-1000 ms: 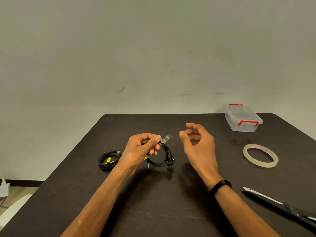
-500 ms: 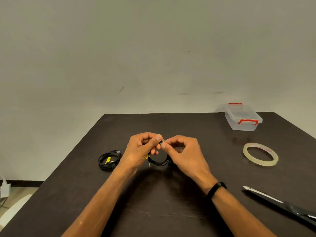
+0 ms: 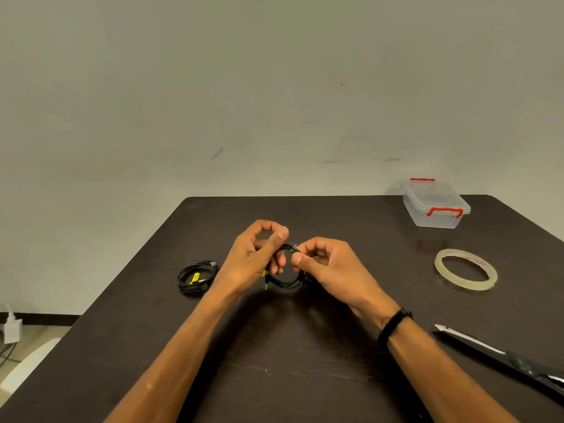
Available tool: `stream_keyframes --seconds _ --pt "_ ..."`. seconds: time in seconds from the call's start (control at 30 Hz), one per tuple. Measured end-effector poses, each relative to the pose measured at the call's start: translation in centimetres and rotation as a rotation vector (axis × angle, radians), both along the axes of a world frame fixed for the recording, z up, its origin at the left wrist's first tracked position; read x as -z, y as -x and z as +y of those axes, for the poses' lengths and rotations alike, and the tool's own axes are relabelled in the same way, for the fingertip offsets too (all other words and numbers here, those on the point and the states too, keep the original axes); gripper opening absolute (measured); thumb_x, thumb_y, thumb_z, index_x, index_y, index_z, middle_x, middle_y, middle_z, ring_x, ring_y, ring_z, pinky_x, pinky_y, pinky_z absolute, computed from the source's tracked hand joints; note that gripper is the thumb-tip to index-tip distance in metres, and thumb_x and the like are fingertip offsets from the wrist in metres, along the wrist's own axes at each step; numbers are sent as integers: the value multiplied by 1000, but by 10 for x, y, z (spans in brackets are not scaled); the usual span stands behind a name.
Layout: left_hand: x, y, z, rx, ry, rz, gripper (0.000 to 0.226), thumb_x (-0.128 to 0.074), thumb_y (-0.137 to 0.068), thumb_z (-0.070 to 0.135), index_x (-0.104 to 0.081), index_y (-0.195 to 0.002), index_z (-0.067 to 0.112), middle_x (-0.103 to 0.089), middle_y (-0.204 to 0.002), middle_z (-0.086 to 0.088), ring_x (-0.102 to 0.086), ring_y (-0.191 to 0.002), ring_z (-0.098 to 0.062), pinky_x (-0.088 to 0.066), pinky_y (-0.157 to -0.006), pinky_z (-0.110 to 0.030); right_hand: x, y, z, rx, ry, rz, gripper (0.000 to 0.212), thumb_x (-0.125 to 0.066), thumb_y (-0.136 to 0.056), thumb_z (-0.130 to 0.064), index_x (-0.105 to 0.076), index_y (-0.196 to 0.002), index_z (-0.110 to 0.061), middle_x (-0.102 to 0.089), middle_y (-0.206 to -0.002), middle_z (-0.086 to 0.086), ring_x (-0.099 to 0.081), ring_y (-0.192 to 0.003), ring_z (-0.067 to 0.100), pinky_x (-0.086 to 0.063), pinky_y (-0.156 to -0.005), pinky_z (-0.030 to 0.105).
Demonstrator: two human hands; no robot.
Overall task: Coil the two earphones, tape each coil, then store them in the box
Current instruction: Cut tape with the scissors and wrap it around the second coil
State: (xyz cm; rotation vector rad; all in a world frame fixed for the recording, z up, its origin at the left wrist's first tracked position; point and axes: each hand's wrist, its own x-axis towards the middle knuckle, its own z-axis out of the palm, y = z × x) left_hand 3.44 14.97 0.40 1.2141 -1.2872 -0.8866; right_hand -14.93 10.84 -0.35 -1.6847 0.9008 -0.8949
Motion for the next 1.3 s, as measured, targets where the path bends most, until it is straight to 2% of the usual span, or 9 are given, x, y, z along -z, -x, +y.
stream_keyframes --seconds 0.13,0.23,0.33,0.47,0.67,0.9,1.1,1.2,1.3 --pt "0 -1 -3 -83 -69 13 52 -33 -108 51 -70 -115 15 -72 -85 -10 -66 -75 -21 -58 -71 -32 -2 1 -1 -43 -6 -31 9 -73 -98 -25 -73 -98 -16 -79 -90 11 -71 -79 11 -54 -77 30" --pt "-4 -3 -4 -56 -112 131 53 -28 -112 41 -74 -117 15 -77 -108 -8 -70 -103 -27 -56 -92 -42 -3 4 -3 -62 -24 -76 9 -76 -95 -23 -76 -97 -14 -78 -84 9 -72 -77 11 -57 -76 26" --pt "-6 -5 2 53 -51 119 45 -35 -110 40 -68 -132 19 -74 -127 -3 -66 -124 -21 -49 -108 -50 -5 8 -6 -74 -61 -131 10 -78 -94 -20 -77 -97 -11 -77 -80 8 -71 -76 14 -56 -74 25" --pt "-8 -6 8 216 14 -24 50 -66 -95 40 -59 -143 26 -68 -139 3 -60 -134 -14 -47 -112 -40 -4 11 -9 -89 -87 -139 12 -76 -95 -20 -76 -99 -8 -75 -79 10 -68 -74 14 -53 -70 22" --pt "-5 -2 6 91 37 -206 50 -73 -94 5 -65 -135 33 -75 -121 5 -66 -122 -9 -45 -117 -41 -2 11 -8 -64 -147 -197 16 -77 -94 -19 -77 -100 -5 -74 -78 13 -66 -76 23 -50 -78 39" --pt "-1 0 4 18 77 -179 36 -75 -95 17 -70 -125 36 -78 -104 1 -71 -106 -11 -51 -107 -46 0 9 -8 -71 -191 -226 14 -76 -94 -17 -77 -101 -5 -73 -79 13 -66 -79 28 -50 -83 44" --pt "2 7 3 41 79 -168 38 -79 -91 15 -69 -125 30 -79 -105 -2 -74 -103 -15 -53 -95 -21 1 9 -9 -25 -146 -263 16 -76 -94 -13 -77 -103 -1 -79 -87 10 -71 -76 19 -58 -73 24" --pt "2 8 3 4 46 -187 41 -82 -89 19 -68 -124 34 -78 -96 -9 -73 -100 -17 -49 -87 -8 4 7 -8 24 -110 -250 12 -77 -93 -13 -78 -100 -3 -81 -88 10 -72 -76 19 -58 -72 23" --pt "0 8 4 3 14 -174 42 -83 -87 20 -68 -124 34 -77 -84 -3 -72 -89 -9 -47 -82 -8 5 6 -8 90 -78 -229 6 -79 -92 -14 -81 -95 -9 -81 -86 8 -73 -76 17 -59 -74 25"
